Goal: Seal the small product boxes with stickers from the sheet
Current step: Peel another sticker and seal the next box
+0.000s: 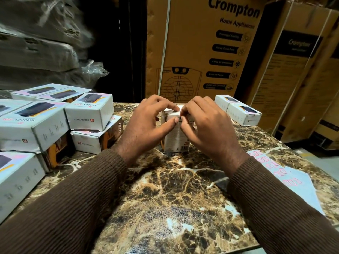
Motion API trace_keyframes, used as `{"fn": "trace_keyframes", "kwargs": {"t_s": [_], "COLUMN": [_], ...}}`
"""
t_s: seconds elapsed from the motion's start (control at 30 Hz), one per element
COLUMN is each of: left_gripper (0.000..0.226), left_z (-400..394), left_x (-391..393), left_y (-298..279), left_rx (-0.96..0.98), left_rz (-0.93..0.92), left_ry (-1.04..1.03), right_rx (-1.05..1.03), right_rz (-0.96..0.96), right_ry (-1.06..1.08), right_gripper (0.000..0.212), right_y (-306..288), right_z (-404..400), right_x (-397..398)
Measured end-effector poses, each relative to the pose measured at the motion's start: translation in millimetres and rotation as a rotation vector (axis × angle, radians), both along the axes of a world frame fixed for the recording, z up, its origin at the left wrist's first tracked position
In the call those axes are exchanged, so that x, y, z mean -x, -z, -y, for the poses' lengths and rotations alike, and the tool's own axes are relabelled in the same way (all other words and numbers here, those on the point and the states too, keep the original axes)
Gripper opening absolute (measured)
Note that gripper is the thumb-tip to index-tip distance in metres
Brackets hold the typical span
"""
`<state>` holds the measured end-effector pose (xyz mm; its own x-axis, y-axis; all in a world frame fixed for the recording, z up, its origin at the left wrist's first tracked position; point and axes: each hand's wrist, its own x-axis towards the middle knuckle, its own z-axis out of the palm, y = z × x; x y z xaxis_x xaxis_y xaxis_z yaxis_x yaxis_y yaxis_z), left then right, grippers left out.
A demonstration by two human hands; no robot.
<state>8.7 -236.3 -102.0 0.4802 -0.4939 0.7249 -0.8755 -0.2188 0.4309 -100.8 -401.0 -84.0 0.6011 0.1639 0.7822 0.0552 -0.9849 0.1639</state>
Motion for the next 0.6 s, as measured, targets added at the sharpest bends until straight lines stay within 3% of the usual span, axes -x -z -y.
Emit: {"fn": "trace_keyframes", "kwargs": {"t_s": [0.6], "left_gripper": [0.033], "left_z": [-1.1], "left_x": [-3.1], "left_y": [0.6], "left_rx": [0.003], "left_rz": [-0.003], "left_ry": [0.011], "right_rx": [-0.008], "right_rz": [-0.043], "right_ry": [-0.052], "right_gripper": [0.017], "right_y": [-0.1], "right_z": [5.6], "right_x": [3.9]}}
